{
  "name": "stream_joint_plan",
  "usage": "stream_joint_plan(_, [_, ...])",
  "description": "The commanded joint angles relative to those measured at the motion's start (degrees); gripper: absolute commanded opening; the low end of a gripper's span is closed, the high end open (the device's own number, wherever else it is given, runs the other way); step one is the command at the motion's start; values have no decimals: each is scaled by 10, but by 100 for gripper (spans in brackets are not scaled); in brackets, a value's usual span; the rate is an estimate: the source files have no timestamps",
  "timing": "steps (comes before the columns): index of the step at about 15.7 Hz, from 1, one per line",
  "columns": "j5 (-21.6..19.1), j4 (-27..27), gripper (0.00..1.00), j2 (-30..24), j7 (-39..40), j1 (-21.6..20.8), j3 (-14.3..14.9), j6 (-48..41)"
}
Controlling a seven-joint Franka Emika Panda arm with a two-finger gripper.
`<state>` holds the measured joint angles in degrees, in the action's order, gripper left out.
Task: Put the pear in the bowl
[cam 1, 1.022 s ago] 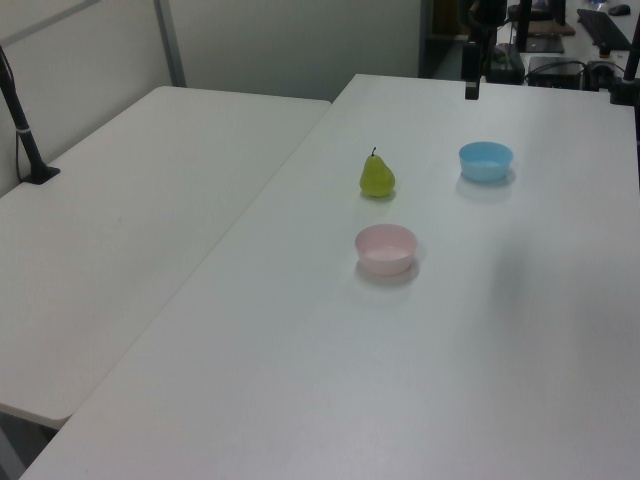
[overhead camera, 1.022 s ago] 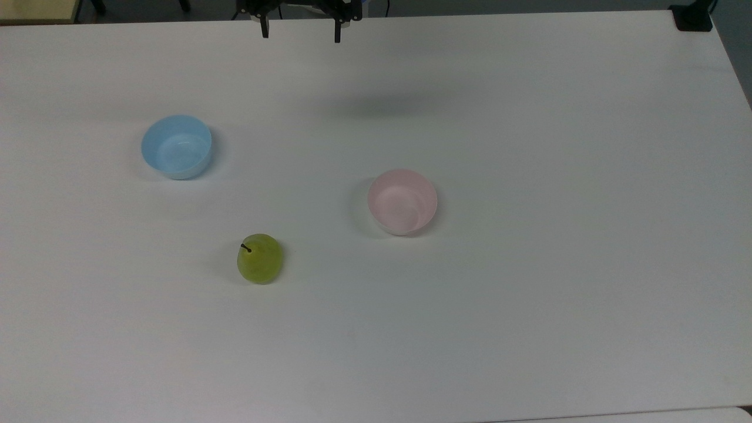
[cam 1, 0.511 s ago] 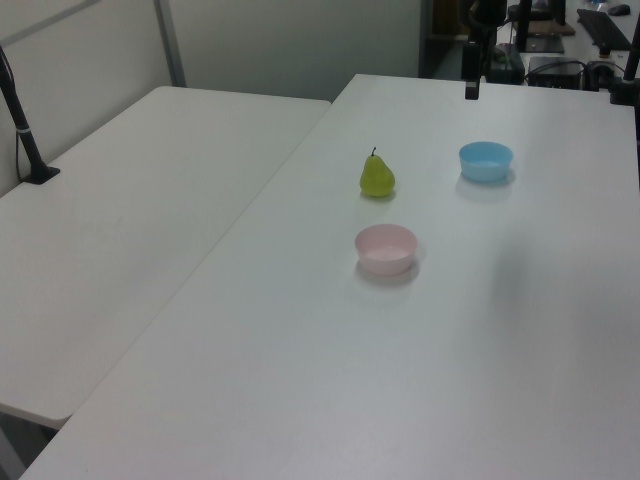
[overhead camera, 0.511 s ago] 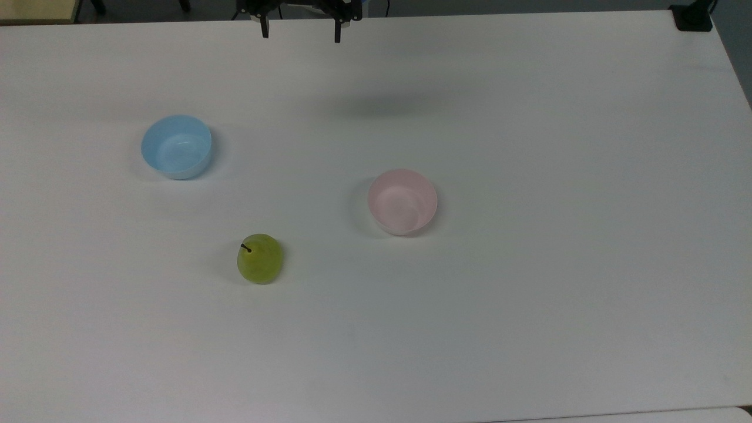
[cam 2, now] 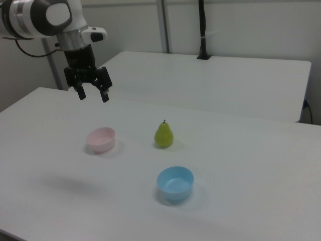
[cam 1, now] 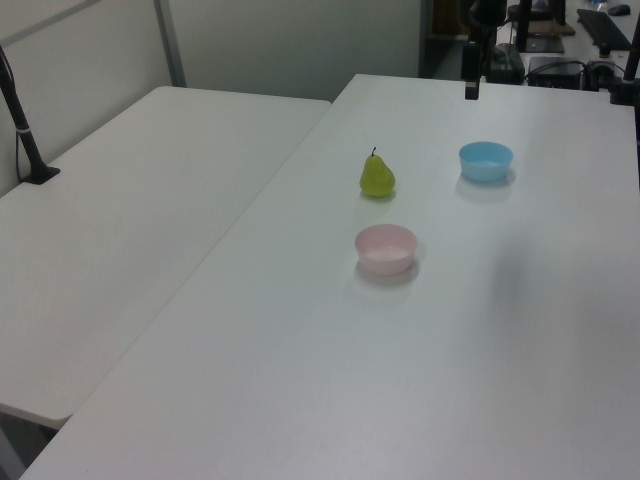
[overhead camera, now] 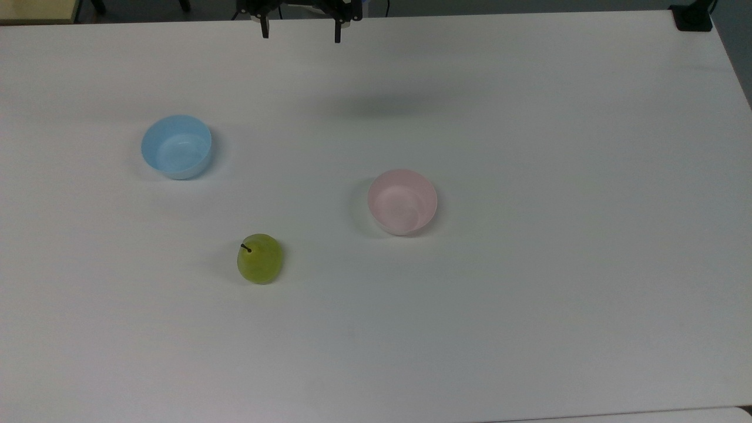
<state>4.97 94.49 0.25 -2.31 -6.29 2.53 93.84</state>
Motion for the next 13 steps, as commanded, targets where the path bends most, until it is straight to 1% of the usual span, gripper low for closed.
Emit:
stream_joint_plan(1, [-14, -4, 100, 13, 51, 9, 4, 30])
stream_joint_plan(2, [-15, -9, 100, 22, 56, 13, 4, 35])
stream_joint_plan(3, [-17, -26, 100, 36, 57, 16, 4, 38])
stream_joint_plan(6, [-28, -77, 100, 92, 74, 38, 4, 41])
stream_joint_plan(9, [-32, -111, 100, 147, 99, 52, 4, 49])
stream_joint_plan(13, [-32, -114, 100, 203, 102, 59, 4, 162])
